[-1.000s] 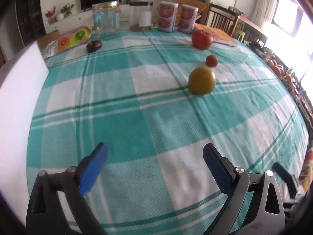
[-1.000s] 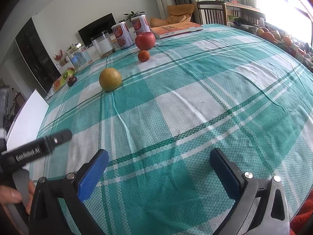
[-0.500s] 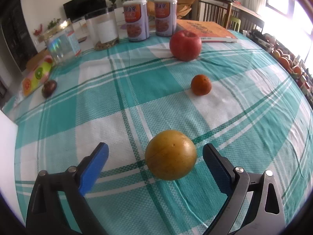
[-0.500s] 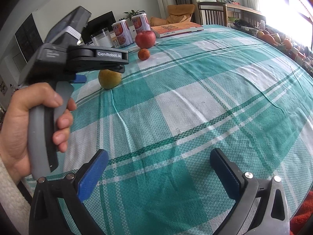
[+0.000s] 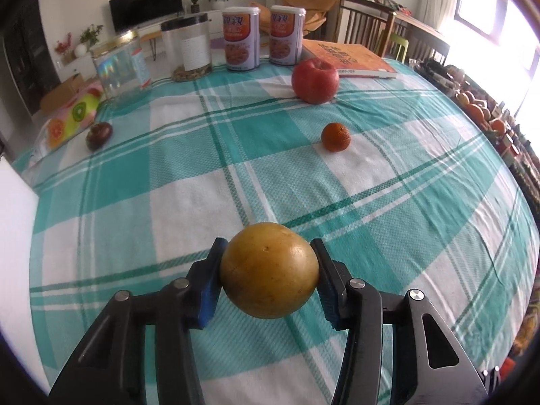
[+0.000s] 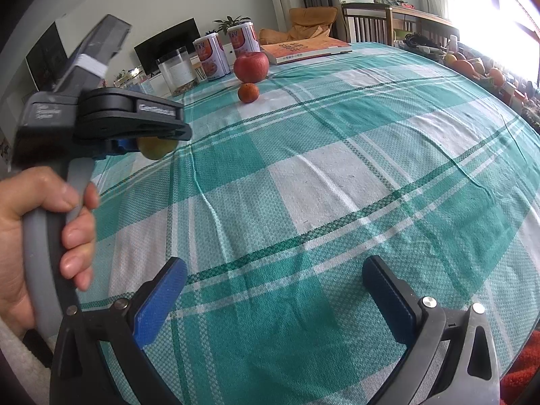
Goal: Organize fruits
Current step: 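Grasp the yellow pear with the left tool while the right tool grasps the tangerine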
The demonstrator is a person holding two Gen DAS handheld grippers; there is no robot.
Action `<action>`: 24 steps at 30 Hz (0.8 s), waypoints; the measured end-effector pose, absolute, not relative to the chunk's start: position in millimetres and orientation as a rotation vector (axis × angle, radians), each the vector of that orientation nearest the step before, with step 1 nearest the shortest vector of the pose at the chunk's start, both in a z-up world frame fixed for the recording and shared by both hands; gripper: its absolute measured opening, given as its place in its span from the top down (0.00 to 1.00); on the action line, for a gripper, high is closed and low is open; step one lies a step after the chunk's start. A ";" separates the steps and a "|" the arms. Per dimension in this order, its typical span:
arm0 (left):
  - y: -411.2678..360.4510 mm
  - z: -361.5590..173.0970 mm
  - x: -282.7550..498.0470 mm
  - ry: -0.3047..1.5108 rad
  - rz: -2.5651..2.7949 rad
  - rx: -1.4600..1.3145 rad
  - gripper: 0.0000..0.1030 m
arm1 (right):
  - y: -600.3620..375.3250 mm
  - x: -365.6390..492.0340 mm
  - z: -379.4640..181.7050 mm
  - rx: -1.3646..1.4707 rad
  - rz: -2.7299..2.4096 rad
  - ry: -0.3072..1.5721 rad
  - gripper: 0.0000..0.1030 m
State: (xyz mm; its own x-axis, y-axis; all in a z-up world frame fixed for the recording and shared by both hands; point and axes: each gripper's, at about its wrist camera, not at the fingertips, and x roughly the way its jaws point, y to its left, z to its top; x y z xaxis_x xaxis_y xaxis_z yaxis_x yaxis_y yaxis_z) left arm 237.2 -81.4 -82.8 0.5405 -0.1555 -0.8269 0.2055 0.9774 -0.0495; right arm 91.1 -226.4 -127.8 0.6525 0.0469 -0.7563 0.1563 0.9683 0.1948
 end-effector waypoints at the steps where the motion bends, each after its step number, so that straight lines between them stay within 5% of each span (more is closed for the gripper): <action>1: -73.6 -76.9 229.0 0.977 -0.211 0.040 0.50 | -226.4 91.1 -127.8 0.252 -0.063 0.860 0.00; 8: -23.5 -59.4 156.0 0.964 -0.175 0.015 0.50 | -226.4 91.3 -127.7 0.252 -0.063 0.860 0.00; 20: 14.6 -120.9 125.9 0.961 -0.085 -0.040 0.47 | -226.0 90.7 -127.8 0.246 -0.066 0.861 0.00; 22: 14.0 -122.1 125.3 0.930 -0.054 -0.022 0.22 | -225.2 91.0 -127.7 0.245 -0.067 0.861 0.00; 24: 14.0 -126.5 126.0 0.930 -0.041 -0.018 0.15 | -225.2 91.0 -127.9 0.243 -0.068 0.862 0.00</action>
